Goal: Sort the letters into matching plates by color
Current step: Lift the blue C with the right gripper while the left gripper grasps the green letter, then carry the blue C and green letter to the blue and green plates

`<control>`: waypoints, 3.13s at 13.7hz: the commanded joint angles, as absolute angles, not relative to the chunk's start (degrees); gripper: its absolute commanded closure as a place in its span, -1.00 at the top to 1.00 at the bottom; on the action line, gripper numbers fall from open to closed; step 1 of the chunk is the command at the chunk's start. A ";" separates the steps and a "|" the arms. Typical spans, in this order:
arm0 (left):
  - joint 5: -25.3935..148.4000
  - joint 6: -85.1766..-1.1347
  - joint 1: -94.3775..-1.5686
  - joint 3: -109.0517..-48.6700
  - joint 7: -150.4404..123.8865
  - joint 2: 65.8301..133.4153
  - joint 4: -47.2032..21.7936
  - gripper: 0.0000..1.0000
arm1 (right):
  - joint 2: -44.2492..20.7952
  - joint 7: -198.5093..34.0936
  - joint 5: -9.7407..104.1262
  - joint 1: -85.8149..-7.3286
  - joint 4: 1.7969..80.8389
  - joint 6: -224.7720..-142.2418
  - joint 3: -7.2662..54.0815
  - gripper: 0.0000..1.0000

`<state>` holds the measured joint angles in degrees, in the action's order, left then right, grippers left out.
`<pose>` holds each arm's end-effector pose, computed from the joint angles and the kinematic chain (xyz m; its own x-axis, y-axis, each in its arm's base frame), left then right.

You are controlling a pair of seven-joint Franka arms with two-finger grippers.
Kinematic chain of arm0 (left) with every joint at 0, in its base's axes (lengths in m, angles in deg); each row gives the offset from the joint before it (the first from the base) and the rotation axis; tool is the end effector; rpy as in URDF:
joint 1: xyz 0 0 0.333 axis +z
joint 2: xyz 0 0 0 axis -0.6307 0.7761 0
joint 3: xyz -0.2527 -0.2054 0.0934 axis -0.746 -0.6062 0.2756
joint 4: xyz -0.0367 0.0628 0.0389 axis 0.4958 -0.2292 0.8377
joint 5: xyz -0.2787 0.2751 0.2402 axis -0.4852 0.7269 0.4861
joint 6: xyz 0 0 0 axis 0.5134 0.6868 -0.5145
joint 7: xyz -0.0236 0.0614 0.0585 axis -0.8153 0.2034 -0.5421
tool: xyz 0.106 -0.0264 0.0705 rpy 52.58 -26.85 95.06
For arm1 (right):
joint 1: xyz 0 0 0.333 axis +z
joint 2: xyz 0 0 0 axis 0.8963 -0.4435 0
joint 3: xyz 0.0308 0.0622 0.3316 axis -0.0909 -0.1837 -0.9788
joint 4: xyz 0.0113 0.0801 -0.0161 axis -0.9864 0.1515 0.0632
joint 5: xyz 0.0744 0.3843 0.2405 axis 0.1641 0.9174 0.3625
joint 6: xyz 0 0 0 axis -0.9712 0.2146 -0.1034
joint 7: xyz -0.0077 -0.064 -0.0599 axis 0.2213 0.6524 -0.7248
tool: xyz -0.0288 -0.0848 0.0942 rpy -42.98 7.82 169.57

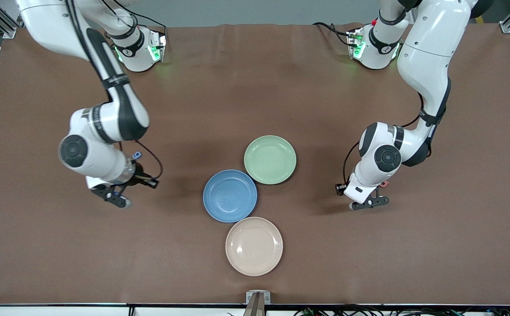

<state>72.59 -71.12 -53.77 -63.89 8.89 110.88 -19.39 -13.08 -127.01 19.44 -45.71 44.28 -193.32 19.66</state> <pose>0.6651 -0.2147 0.1161 0.9855 0.1683 0.0225 0.1677 -0.9855 0.0262 0.6831 0.2096 0.2705 0.8742 -0.4758 -0.0971 -0.4828 -0.8729 -0.0697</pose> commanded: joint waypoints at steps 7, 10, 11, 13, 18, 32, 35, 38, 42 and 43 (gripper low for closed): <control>73.57 -71.19 -53.86 -63.96 10.07 111.45 -18.64 -0.57 | -27.01 -150.24 18.97 -34.58 26.60 -192.43 20.86 -1.00; 73.57 -64.45 -54.48 -64.31 10.33 107.42 -18.46 -0.58 | -29.47 -152.10 18.79 -33.27 24.48 -192.69 20.95 -1.00; 73.48 -61.98 -55.44 -64.40 11.29 105.92 -18.03 -0.58 | -30.53 -153.06 18.18 -32.82 23.69 -192.69 21.03 -1.00; 73.48 -56.80 -57.89 -64.58 14.79 104.85 -14.96 -0.58 | -32.72 -155.87 16.07 -32.38 21.85 -192.78 21.03 -1.00; 73.22 -53.35 -66.59 -64.58 25.78 107.57 -7.58 -0.58 | -35.11 -157.81 15.80 -31.24 20.34 -194.18 21.03 -1.00; 72.78 -53.52 -78.82 -64.58 38.80 115.31 -1.41 -0.54 | -37.75 -159.57 15.01 -29.66 20.34 -196.56 21.03 -0.99; 72.52 -53.43 -79.53 -64.58 39.59 115.31 -1.41 -0.54 | -37.92 -159.57 15.01 -29.66 20.34 -196.56 21.03 -0.99; 72.60 -53.43 -79.44 -64.58 39.25 114.96 -1.59 0.99 | -38.10 -159.57 15.01 -29.66 20.34 -196.82 21.03 -0.98; 72.60 -53.43 -78.21 -64.49 39.07 114.34 -1.85 1.00 | -38.01 -158.96 15.18 -30.62 19.73 -196.30 21.03 1.00; 72.69 -53.35 -77.34 -64.49 39.07 113.82 -2.20 0.99 | -37.92 -159.05 15.09 -30.54 19.55 -196.38 21.03 1.00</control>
